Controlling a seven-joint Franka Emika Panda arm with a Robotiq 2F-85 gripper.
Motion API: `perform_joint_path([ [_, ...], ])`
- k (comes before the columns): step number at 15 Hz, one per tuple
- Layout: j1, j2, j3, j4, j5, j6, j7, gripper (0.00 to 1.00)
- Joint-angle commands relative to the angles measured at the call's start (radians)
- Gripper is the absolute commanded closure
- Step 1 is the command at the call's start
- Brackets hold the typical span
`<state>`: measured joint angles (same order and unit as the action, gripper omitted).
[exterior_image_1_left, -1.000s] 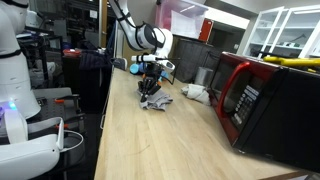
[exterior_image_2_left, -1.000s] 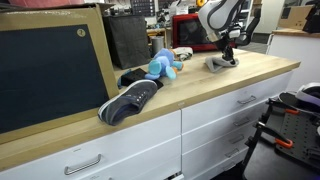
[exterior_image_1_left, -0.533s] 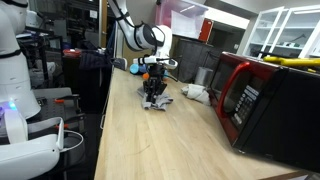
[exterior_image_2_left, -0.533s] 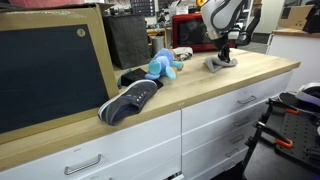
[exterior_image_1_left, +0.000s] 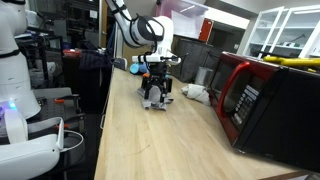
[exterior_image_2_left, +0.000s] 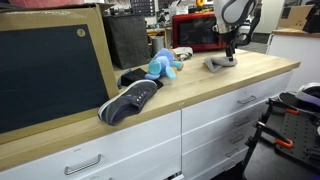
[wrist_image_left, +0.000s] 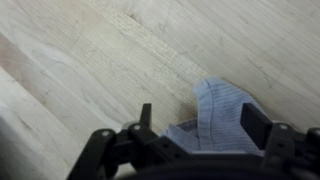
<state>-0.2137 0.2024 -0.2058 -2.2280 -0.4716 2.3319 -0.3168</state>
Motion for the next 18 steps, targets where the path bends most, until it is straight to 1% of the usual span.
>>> perform_joint_path([
  [1, -0.04, -0.066, -0.003, -0.023, 0.056, -0.024, -0.172, 0.0],
  [4, -0.046, -0.061, -0.005, -0.033, 0.039, -0.014, -0.194, 0.0],
  [7, -0.034, -0.042, 0.0, -0.05, 0.021, -0.011, -0.167, 0.0],
  [10, -0.026, -0.017, 0.009, -0.057, 0.048, 0.016, -0.139, 0.0],
  [12, -0.018, 0.005, 0.017, -0.044, 0.062, 0.009, -0.123, 0.0],
  [13, -0.016, 0.014, 0.021, -0.042, 0.071, 0.011, -0.122, 0.25],
  [14, -0.015, 0.023, 0.025, -0.039, 0.081, 0.014, -0.125, 0.28],
  [18, -0.007, 0.043, 0.028, -0.027, 0.095, -0.002, -0.123, 0.58],
])
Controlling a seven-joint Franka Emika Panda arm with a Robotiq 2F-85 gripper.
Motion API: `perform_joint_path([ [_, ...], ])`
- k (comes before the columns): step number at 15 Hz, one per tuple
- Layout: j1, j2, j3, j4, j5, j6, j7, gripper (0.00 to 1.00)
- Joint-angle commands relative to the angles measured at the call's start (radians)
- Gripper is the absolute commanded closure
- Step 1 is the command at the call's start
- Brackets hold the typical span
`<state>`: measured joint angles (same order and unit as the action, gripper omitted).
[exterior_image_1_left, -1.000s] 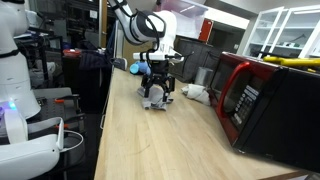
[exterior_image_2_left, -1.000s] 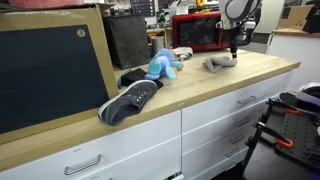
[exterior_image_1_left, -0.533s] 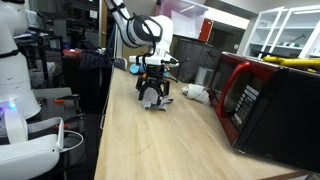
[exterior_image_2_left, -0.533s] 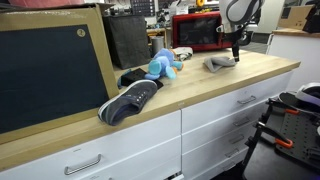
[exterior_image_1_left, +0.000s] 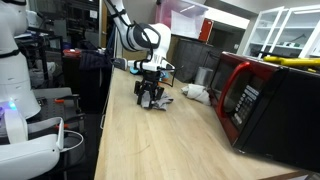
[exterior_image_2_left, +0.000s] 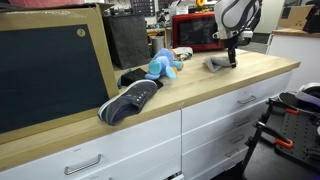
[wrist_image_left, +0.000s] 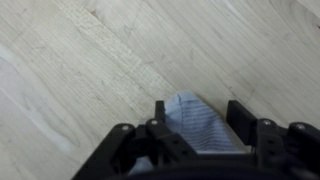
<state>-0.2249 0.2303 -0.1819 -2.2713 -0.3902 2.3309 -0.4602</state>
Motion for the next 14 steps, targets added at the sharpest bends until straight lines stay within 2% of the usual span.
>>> perform_joint_path([
  [1, 0.005, 0.012, 0.006, 0.015, 0.016, -0.007, 0.02, 0.65],
  [6, 0.004, -0.006, 0.008, 0.016, 0.029, -0.001, 0.021, 1.0],
  [14, 0.012, -0.051, 0.017, 0.054, 0.108, 0.03, 0.08, 0.98],
])
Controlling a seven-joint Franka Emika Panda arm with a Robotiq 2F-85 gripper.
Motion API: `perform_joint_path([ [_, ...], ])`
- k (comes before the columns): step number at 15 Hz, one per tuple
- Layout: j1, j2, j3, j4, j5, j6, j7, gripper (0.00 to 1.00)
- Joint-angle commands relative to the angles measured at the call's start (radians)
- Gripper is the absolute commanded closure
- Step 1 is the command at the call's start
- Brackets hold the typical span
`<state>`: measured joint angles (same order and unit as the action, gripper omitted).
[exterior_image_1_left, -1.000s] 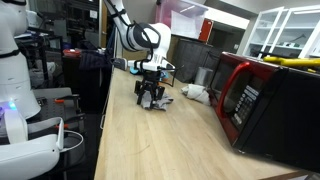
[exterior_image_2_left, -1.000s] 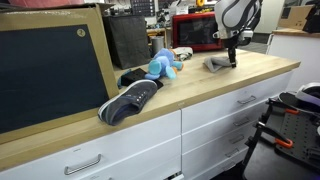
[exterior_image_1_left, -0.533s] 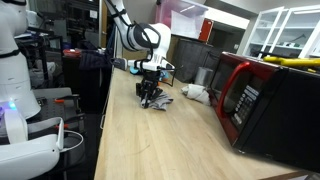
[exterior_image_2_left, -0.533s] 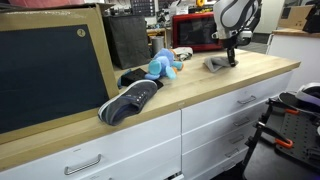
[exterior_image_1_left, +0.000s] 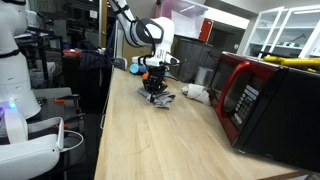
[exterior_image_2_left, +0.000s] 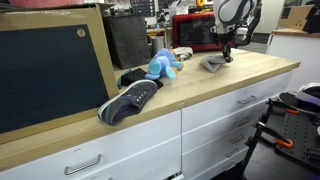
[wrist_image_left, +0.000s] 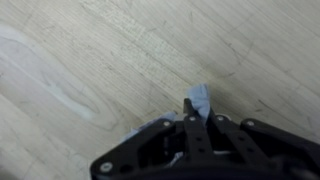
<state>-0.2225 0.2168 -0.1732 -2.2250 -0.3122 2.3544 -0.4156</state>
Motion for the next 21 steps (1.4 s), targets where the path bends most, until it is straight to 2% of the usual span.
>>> perform_joint_path([
  [1, 0.014, -0.047, 0.011, 0.012, 0.035, 0.005, 0.047, 0.98],
  [7, 0.061, -0.062, 0.032, 0.063, 0.034, -0.004, 0.127, 0.98],
  [11, 0.088, -0.021, 0.04, 0.114, 0.005, 0.011, 0.176, 0.98],
  [21, 0.088, 0.14, -0.022, 0.256, -0.16, -0.028, 0.211, 0.98],
])
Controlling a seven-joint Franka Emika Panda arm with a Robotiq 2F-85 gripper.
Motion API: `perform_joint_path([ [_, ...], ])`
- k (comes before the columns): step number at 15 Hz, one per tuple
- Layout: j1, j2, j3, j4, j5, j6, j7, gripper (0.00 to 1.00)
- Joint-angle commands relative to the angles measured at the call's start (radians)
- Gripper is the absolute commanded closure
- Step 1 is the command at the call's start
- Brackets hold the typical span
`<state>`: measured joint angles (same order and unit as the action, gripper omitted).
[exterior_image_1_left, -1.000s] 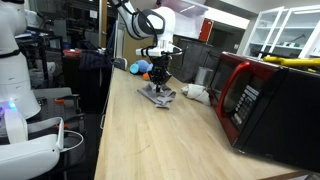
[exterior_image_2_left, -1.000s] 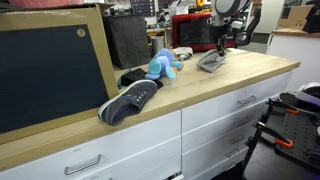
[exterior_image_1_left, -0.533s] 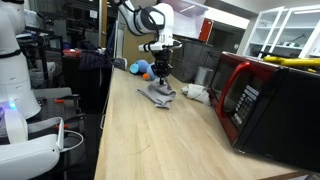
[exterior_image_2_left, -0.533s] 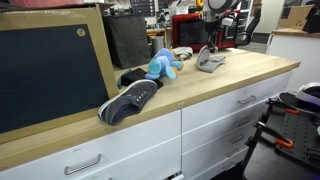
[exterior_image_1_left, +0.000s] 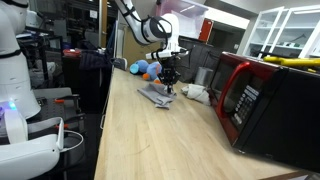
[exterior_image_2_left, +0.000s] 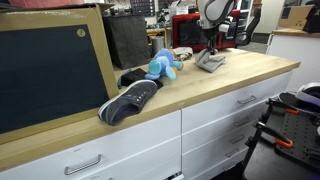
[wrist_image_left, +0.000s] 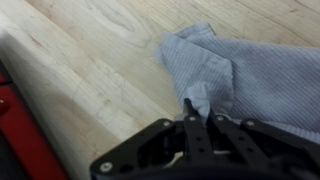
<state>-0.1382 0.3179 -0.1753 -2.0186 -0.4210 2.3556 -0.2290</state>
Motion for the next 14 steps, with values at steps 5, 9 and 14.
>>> perform_joint_path([
  [5, -0.013, 0.034, -0.023, 0.04, -0.077, -0.109, -0.077, 0.98],
  [9, -0.078, 0.003, 0.007, 0.009, -0.028, -0.103, -0.327, 0.98],
  [14, -0.132, 0.015, 0.014, 0.029, 0.028, -0.136, -0.526, 0.98],
])
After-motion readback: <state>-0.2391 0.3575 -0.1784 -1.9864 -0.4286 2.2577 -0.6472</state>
